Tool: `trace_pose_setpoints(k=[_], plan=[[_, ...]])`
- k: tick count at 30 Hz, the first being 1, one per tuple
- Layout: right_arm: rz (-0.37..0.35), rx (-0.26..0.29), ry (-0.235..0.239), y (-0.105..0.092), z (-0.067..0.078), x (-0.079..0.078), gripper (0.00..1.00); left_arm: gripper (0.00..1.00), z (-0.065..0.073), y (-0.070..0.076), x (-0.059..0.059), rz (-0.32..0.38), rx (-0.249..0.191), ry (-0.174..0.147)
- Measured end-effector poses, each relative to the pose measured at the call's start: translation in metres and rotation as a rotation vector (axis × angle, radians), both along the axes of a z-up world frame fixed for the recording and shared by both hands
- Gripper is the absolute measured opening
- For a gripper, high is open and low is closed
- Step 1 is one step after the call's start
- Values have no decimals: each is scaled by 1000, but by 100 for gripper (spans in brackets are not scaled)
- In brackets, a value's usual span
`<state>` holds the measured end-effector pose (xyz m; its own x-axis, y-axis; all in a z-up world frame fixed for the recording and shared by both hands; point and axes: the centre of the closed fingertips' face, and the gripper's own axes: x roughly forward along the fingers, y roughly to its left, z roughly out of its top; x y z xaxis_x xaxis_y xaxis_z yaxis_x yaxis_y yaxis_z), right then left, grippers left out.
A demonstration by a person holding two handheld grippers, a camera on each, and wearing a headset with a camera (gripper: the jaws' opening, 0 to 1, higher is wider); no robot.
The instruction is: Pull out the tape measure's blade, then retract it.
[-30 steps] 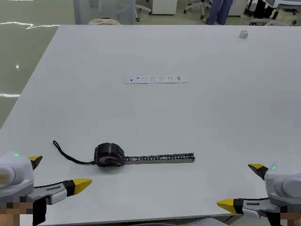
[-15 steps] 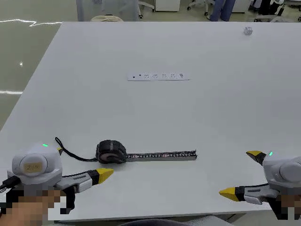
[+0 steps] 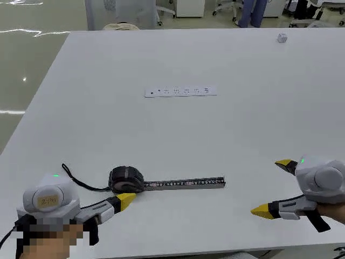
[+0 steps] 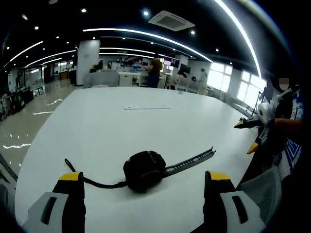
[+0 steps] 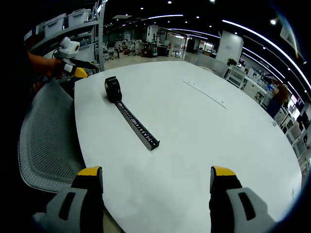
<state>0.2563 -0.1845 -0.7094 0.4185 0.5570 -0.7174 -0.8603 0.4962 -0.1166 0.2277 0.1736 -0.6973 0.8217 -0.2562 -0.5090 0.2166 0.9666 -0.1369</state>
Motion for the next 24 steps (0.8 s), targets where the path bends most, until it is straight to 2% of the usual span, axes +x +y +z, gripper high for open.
trace_pose_setpoints(k=[4, 7, 12, 15, 21, 24], plan=[[57, -20, 23, 7, -1, 4, 93, 100, -1, 1, 2, 19, 13, -8], [102, -38, 48, 12, -7, 10, 93, 100, -1, 1, 4, 43, 3, -9], [174, -97, 65, 18, -11, 17, 91, 100, -2, 0, 7, 73, 44, -36], [243, -141, 62, 24, -9, 23, 88, 100, -4, -3, 9, 82, 64, -48], [329, -181, 79, 38, -5, 33, 84, 99, -8, -13, 16, 96, 47, -47], [369, -209, 89, 42, -7, 36, 80, 99, -7, -15, 19, 99, 54, -55]])
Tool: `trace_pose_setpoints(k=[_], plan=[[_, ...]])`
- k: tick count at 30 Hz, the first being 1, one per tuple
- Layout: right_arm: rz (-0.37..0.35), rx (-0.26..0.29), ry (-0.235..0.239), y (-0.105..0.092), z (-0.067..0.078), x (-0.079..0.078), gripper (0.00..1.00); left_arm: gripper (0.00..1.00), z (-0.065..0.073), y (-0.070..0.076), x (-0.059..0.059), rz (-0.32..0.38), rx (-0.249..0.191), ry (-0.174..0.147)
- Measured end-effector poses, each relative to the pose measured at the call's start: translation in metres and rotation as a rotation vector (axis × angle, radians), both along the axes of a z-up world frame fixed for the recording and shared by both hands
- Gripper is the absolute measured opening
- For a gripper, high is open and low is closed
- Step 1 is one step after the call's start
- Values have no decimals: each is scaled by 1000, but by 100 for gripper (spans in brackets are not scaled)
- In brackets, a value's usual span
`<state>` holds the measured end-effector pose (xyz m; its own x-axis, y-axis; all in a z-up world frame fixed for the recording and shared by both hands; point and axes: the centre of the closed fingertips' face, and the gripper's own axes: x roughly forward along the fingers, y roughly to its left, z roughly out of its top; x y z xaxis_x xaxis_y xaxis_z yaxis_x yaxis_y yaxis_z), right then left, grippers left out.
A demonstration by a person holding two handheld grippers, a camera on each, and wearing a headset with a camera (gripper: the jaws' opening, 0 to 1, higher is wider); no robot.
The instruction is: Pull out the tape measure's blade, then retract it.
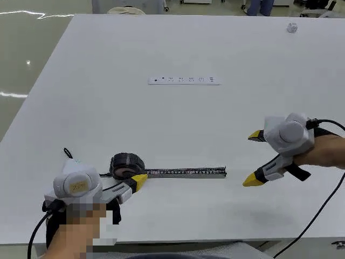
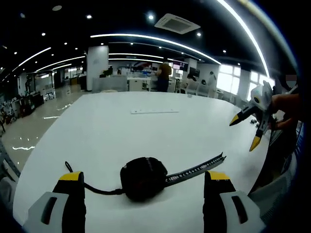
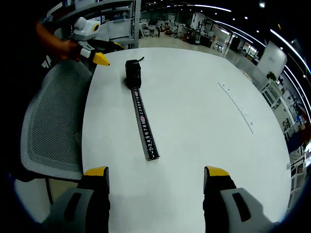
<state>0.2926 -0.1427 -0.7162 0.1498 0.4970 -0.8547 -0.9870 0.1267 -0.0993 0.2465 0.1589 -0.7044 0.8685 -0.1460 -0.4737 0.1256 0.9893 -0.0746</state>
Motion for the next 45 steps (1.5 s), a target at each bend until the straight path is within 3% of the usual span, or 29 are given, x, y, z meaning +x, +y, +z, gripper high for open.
trace_pose_setpoints(k=[2, 4, 7, 14, 23, 27, 30, 39, 45], plan=[[29, -17, 2, 3, -2, 2, 78, 99, 1, 1, 2, 15, -14, -9], [79, -80, -8, -1, -9, 3, 78, 99, -2, 4, 2, 40, -22, -9], [124, -129, 6, -2, -17, 1, 77, 99, -4, 9, 2, 67, -22, -13], [158, -132, 53, 9, -27, 7, 69, 99, -14, 7, 5, 85, -32, 2], [148, -113, 75, 25, -40, 18, 59, 97, -20, 4, 7, 64, -29, 11], [171, -148, 92, 27, -53, 15, 55, 97, -20, 5, 11, 55, -25, 1], [188, -164, 109, 30, -61, 10, 50, 97, -23, 1, 14, 35, 2, 1], [168, -181, 125, 25, -85, 8, 36, 96, -25, -3, 14, 21, -9, 10], [174, -202, 123, 24, -92, 5, 34, 96, -25, 0, 14, 32, -17, 12]])
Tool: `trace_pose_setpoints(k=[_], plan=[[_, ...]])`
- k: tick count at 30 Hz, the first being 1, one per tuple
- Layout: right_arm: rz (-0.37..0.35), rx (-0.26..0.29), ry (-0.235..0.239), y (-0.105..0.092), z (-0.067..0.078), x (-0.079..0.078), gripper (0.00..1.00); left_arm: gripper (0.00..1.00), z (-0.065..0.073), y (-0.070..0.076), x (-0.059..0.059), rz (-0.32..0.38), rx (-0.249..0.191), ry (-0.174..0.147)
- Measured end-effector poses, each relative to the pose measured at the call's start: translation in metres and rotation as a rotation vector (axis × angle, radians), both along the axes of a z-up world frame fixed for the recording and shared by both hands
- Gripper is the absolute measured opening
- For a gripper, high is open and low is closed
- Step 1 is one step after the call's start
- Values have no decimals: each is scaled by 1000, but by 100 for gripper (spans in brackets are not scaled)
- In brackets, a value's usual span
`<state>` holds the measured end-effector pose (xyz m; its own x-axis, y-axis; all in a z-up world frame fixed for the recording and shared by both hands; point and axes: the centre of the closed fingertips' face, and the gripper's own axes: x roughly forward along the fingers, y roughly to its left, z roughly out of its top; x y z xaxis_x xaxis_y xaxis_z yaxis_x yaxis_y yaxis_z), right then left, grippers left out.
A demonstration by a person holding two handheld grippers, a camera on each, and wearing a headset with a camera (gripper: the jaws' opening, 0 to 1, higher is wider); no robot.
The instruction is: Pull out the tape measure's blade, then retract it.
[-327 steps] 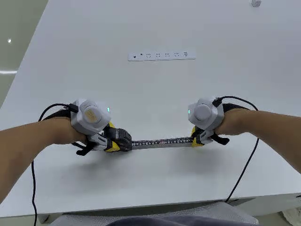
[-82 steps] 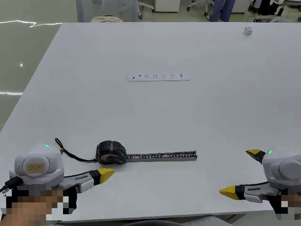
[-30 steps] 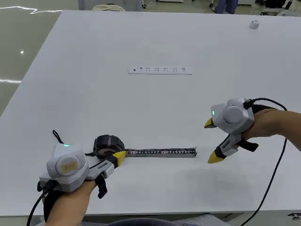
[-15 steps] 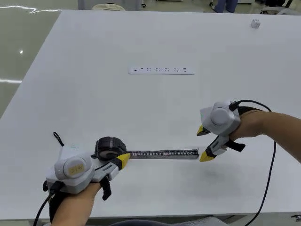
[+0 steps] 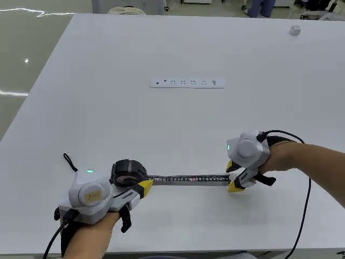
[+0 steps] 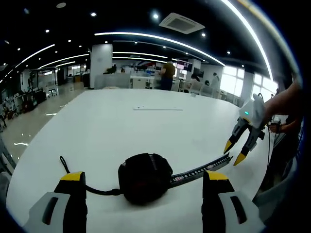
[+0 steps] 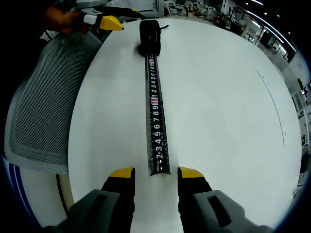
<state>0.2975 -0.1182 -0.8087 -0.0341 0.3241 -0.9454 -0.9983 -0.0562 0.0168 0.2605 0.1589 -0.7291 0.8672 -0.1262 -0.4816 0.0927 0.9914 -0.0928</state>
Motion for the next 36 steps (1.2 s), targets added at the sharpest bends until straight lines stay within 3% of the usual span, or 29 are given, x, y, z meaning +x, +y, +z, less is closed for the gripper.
trace_pose_setpoints(k=[5, 13, 15, 18, 26, 29, 36], plan=[[13, -22, -20, 0, -3, 3, 25, 96, 0, 0, -1, 3, -2, 2], [-18, -45, -15, 2, -2, 4, 18, 95, -3, -2, 0, 7, -4, 7], [17, -91, -34, 2, -3, 1, 16, 94, -6, -3, 2, 5, -2, 13], [14, -143, -40, 4, -3, 1, 15, 93, -7, -3, 4, 12, -7, 21], [-45, -120, 6, 2, -3, 5, 15, 89, -15, -4, 15, 46, -15, 39], [-57, -119, 11, 2, -3, 4, 15, 87, -23, -3, 17, 51, 17, 64], [-74, -125, 13, 2, -4, 4, 15, 86, -28, -4, 20, 72, -4, 84]])
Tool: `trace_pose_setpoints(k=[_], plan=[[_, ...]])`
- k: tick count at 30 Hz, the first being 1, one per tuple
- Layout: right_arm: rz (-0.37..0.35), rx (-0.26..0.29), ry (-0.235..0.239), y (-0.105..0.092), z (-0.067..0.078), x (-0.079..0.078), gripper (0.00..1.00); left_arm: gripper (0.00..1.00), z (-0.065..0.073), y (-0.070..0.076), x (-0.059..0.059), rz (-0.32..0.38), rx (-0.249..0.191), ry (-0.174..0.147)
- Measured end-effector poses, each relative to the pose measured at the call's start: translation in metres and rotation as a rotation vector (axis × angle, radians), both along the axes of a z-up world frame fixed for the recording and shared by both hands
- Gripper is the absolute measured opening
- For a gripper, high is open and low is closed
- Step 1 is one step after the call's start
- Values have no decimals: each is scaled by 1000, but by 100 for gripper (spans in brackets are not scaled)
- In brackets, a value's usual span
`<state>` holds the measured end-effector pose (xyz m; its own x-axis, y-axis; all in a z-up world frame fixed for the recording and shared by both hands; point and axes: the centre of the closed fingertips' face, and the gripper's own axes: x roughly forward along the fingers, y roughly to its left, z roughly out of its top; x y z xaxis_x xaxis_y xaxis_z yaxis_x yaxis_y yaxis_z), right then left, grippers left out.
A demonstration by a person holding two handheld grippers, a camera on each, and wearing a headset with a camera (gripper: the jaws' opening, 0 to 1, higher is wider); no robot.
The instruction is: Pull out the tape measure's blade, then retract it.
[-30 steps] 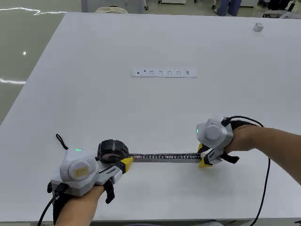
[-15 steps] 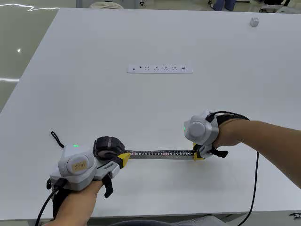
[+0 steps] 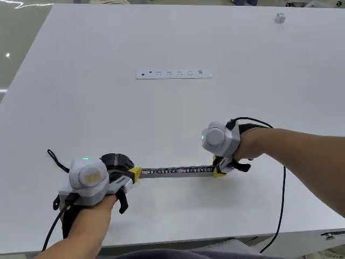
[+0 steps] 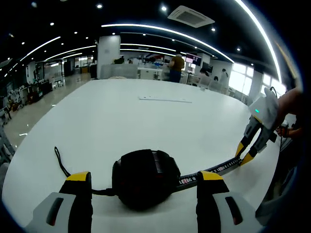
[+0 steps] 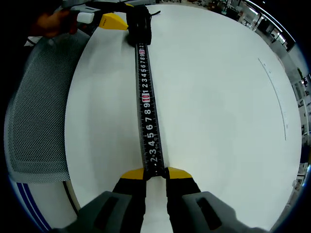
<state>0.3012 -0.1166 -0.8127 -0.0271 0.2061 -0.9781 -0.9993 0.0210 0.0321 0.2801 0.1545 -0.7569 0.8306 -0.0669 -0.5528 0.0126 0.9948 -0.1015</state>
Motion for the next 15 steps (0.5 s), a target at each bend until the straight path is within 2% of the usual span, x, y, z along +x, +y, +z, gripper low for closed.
trace_pose_setpoints(k=[5, 14, 15], plan=[[-20, 3, 4, 1, 0, 0, 15, 84, -5, 7, 2, 52, -30, 25], [-20, -3, 2, 0, -1, 0, 15, 83, -11, 6, 8, 81, -37, 62], [-20, -4, 2, 0, -1, 0, 15, 82, -12, 6, 8, 78, -27, 70]])
